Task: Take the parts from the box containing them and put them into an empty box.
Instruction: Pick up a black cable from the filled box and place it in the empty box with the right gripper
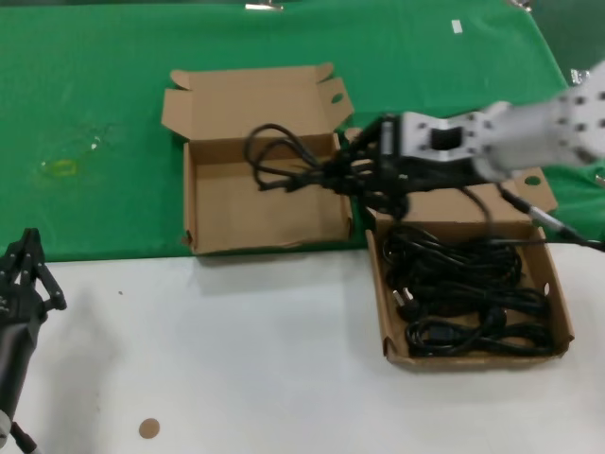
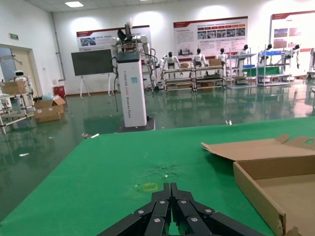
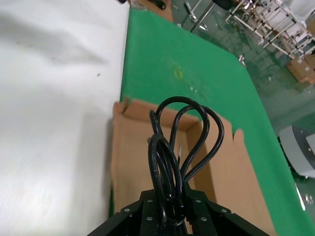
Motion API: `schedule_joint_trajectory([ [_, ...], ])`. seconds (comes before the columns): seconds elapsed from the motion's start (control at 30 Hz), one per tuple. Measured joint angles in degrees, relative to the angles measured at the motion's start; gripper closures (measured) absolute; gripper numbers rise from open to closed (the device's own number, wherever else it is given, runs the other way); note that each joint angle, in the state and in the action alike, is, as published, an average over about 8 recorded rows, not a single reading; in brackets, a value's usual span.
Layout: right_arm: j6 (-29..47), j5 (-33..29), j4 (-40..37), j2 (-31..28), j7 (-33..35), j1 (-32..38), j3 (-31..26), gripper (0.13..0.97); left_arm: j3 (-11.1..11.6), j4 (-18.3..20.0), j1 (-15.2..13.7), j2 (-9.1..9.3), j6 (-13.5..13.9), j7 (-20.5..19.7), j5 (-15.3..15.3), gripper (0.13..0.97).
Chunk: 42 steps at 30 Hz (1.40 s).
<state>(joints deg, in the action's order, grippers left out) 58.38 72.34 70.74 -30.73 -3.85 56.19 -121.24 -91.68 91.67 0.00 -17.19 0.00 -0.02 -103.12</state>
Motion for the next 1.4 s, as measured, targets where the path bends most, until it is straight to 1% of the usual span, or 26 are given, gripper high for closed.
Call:
schedule_joint_trajectory([
  [0.27, -3.79, -4.37, -6.3, 8.28, -0.86, 3.14, -2.91, 0.867, 0.0, 0.0, 0.0, 0.0, 0.0, 0.0, 0.0, 0.945],
  [0.53, -8.16, -5.96, -14.55, 14.23, 1.51, 4.81, -4.11, 0.867, 0.0, 0.0, 0.0, 0.0, 0.0, 0.0, 0.0, 0.945],
  [1.03, -14.62, -3.61, -31.33, 20.52, 11.2, 9.14, -3.22, 0.868, 0.0, 0.0, 0.0, 0.0, 0.0, 0.0, 0.0, 0.945],
  [1.33, -16.42, -2.22, -35.82, 22.41, 14.47, 10.53, -2.74, 0.857, 0.0, 0.0, 0.0, 0.0, 0.0, 0.0, 0.0, 0.945],
  [1.4, -16.62, -2.02, -36.31, 22.63, 14.89, 10.67, -2.7, 0.837, 0.0, 0.0, 0.0, 0.0, 0.0, 0.0, 0.0, 0.945],
])
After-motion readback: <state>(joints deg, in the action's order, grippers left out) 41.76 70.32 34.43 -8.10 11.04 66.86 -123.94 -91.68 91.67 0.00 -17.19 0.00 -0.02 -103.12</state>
